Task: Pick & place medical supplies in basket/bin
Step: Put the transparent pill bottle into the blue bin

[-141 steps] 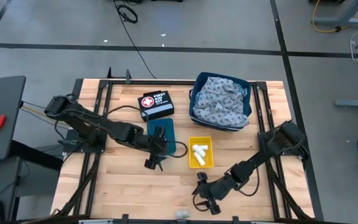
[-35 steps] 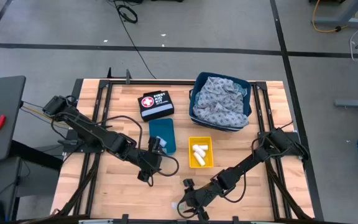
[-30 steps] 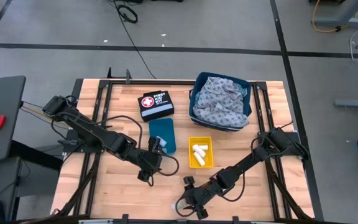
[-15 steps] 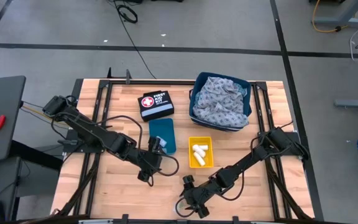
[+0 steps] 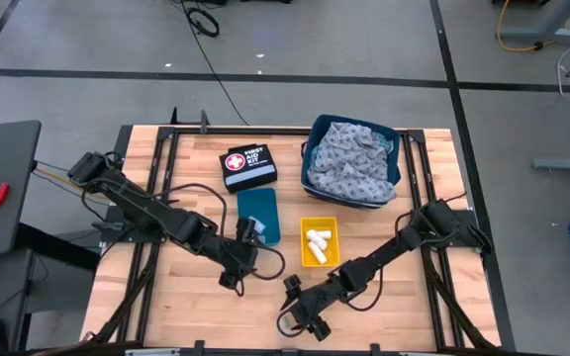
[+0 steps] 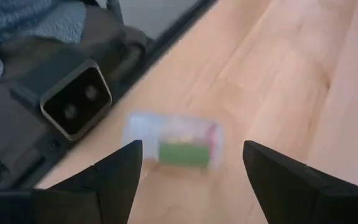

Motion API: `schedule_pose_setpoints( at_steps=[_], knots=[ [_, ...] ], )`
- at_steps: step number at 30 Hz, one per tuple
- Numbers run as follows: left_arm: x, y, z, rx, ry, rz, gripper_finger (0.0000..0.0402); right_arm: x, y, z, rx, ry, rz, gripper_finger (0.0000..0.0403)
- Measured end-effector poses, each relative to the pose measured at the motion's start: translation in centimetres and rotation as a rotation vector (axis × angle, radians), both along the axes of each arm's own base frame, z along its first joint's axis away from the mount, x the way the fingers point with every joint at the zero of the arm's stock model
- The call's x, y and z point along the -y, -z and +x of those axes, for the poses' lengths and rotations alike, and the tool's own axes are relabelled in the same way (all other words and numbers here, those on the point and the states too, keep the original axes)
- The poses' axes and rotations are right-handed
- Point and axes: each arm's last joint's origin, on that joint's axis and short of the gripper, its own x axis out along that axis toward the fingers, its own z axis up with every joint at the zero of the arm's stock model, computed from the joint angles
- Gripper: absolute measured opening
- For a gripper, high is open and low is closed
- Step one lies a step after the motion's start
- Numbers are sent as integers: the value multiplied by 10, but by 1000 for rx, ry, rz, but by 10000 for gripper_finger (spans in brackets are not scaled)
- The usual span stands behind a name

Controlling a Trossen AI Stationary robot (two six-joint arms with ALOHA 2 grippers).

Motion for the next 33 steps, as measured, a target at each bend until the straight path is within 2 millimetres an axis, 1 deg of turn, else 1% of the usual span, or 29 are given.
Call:
schedule_pose_setpoints(
  at_steps=[2, 4, 8, 11, 13, 15, 17, 19, 20, 21, 22, 25, 28, 31, 33],
  knots=[
    [1, 0, 0, -12, 25, -26, 319, 0, 2, -2, -22, 24, -23, 288],
    [5, 2, 1, -20, 64, -66, 319, 1, 3, -5, -27, 89, -77, 288],
    [22, 12, 10, -7, 193, -122, 314, 6, 6, -9, -20, 290, -200, 287],
    [31, 21, 14, -7, 246, -126, 305, 10, 7, -8, -22, 350, -222, 271],
    [32, 23, 15, -5, 240, -116, 298, 10, 7, -7, -14, 358, -220, 244],
    [32, 24, 16, -4, 226, -117, 293, 8, 6, -8, -6, 349, -211, 201],
    [34, 24, 16, 2, 214, -129, 288, 5, 4, -10, -4, 327, -206, 145],
    [38, 23, 15, 13, 226, -136, 284, 0, -1, -12, 13, 300, -203, 76],
    [40, 23, 14, 19, 234, -141, 282, -2, -4, -14, 22, 286, -208, 40],
    [42, 25, 15, 22, 243, -145, 280, -4, -8, -15, 39, 279, -217, 21],
    [45, 26, 14, 19, 256, -145, 279, -5, -13, -17, 59, 288, -220, 15],
    [53, 36, 20, 22, 293, -168, 276, -9, -33, -23, 124, 326, -234, 9],
    [60, 52, 29, 25, 332, -200, 276, -13, -60, -34, 187, 302, -217, 5],
    [65, 69, 39, 37, 364, -207, 275, -11, -84, -52, 258, 273, -175, 4],
    [63, 78, 46, 38, 384, -227, 275, -7, -94, -70, 320, 252, -134, 3]
  ],
)
